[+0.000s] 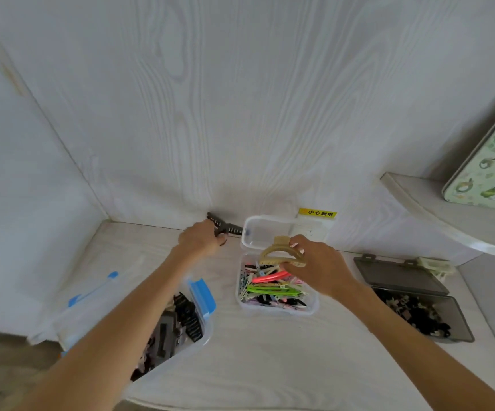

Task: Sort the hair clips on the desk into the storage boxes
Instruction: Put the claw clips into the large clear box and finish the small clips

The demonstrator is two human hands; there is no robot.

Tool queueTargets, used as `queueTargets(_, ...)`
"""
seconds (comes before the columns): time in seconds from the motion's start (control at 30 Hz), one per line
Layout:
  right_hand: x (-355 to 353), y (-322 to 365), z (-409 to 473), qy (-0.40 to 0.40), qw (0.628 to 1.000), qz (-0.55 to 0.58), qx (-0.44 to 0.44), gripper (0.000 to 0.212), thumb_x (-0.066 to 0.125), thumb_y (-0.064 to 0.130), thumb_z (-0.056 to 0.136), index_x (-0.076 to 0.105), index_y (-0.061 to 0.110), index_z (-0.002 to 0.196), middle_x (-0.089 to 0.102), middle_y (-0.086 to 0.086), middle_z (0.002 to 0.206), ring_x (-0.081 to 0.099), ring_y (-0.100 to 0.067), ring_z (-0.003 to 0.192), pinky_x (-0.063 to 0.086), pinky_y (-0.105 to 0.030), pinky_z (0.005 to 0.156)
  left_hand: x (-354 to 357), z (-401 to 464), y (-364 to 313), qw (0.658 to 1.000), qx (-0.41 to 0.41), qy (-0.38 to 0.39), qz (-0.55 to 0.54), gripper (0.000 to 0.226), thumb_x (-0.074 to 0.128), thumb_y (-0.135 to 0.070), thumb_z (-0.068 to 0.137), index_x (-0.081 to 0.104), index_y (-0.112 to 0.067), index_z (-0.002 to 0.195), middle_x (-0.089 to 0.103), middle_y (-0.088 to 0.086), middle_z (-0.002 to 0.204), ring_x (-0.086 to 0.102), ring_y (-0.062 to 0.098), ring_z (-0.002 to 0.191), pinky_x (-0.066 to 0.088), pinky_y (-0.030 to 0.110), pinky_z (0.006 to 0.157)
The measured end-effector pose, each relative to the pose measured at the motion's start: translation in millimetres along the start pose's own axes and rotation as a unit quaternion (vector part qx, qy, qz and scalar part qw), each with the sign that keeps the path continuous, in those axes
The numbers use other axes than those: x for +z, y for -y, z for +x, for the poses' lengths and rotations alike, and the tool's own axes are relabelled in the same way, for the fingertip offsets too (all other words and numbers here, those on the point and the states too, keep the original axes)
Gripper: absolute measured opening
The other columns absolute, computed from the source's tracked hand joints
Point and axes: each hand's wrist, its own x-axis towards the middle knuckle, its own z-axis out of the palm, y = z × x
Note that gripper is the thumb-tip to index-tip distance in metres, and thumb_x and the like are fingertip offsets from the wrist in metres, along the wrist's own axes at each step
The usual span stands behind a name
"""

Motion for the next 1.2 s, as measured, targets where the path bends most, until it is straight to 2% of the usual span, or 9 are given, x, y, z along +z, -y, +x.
queueTargets(0.07,-2,10,-1,0.017,1.000,0.020,-0.010,0.048,0.059,0.051,0.083,0.048,0.027,0.123,0.069,0.005,0.107,0.065,-0.017,0.096,0.050,-0.030,0.078,-21,-25,12,0.999,0.010,-0.013,-0.032,0.038,0.044,-0.042,0.094,0.060,-0.012,0.109,0.061,0.006,0.090,0.060,0.025,0.089,0.043,0.031,0.073)
queueTargets(0.2,0,42,-2,0.052,0.990,0.096,-0.083,0.045,0.065,0.043,0.081,0.050,0.029,0.121,0.068,0.007,0.107,0.064,-0.017,0.097,0.046,-0.028,0.076,-44,-94,55,0.993,0.043,-0.041,-0.100,0.032,0.043,-0.038,0.096,0.058,-0.021,0.118,0.064,-0.001,0.112,0.057,0.016,0.100,0.040,0.027,0.079)
queueTargets(0.33,14,85,-1,0.071,0.961,0.136,-0.228,0.044,0.073,0.027,0.078,0.058,0.020,0.118,0.063,0.001,0.114,0.055,-0.020,0.107,0.032,-0.015,0.083,-49,-153,94,0.993,0.063,0.021,-0.096,0.029,0.045,-0.034,0.097,0.055,-0.026,0.122,0.060,-0.006,0.114,0.055,0.010,0.100,0.042,0.025,0.086)
queueTargets(0.43,32,120,2,0.110,0.936,0.083,-0.324,0.044,0.071,0.031,0.079,0.058,0.023,0.120,0.057,0.002,0.123,0.046,-0.018,0.118,0.032,-0.027,0.100,-42,-181,116,0.998,0.030,0.048,-0.028,0.029,0.043,-0.037,0.097,0.054,-0.028,0.122,0.060,-0.007,0.112,0.055,0.009,0.098,0.042,0.023,0.084)
queueTargets(0.57,63,150,4,0.113,0.911,-0.053,-0.393,0.044,0.063,0.029,0.084,0.051,0.033,0.127,0.044,0.002,0.137,0.029,-0.019,0.133,0.016,-0.035,0.109,-16,-192,136,0.997,-0.039,0.008,0.065,0.031,0.045,-0.042,0.095,0.053,-0.032,0.122,0.062,-0.010,0.120,0.056,0.012,0.108,0.043,0.028,0.093)
queueTargets(0.73,85,175,-1,0.106,0.910,-0.120,-0.382,0.050,0.047,0.012,0.090,0.047,0.039,0.131,0.036,0.001,0.145,0.022,-0.022,0.137,0.009,-0.047,0.114,16,-195,151,0.985,-0.063,-0.110,0.117,0.038,0.043,-0.054,0.091,0.057,-0.034,0.120,0.067,-0.009,0.108,0.059,0.012,0.100,0.043,0.028,0.087)
queueTargets(0.93,92,184,-14,0.084,0.949,-0.022,-0.301,0.048,0.049,0.023,0.084,0.046,0.027,0.132,0.053,-0.001,0.128,0.047,-0.021,0.119,0.028,-0.034,0.103,29,-192,156,0.978,-0.054,-0.187,0.081,0.041,0.048,-0.064,0.082,0.060,-0.038,0.111,0.069,-0.007,0.090,0.061,0.014,0.082,0.048,0.027,0.079)
queueTargets(1.03,91,185,-11,0.137,0.942,-0.040,-0.305,0.052,0.054,0.013,0.081,0.045,0.023,0.131,0.062,-0.004,0.117,0.058,-0.024,0.105,0.032,-0.034,0.098,29,-188,157,0.978,-0.039,-0.188,0.077,0.039,0.050,-0.065,0.081,0.062,-0.036,0.105,0.069,-0.009,0.087,0.062,0.011,0.079,0.050,0.026,0.071)
queueTargets(1.2,95,196,-7,0.133,0.934,-0.110,-0.311,0.053,0.051,0.014,0.086,0.040,0.021,0.138,0.058,-0.006,0.119,0.055,-0.026,0.106,0.035,-0.037,0.095,16,-174,157,0.990,0.013,-0.111,0.088,0.040,0.056,-0.063,0.078,0.059,-0.030,0.101,0.069,-0.010,0.093,0.061,0.011,0.085,0.043,0.026,0.070)
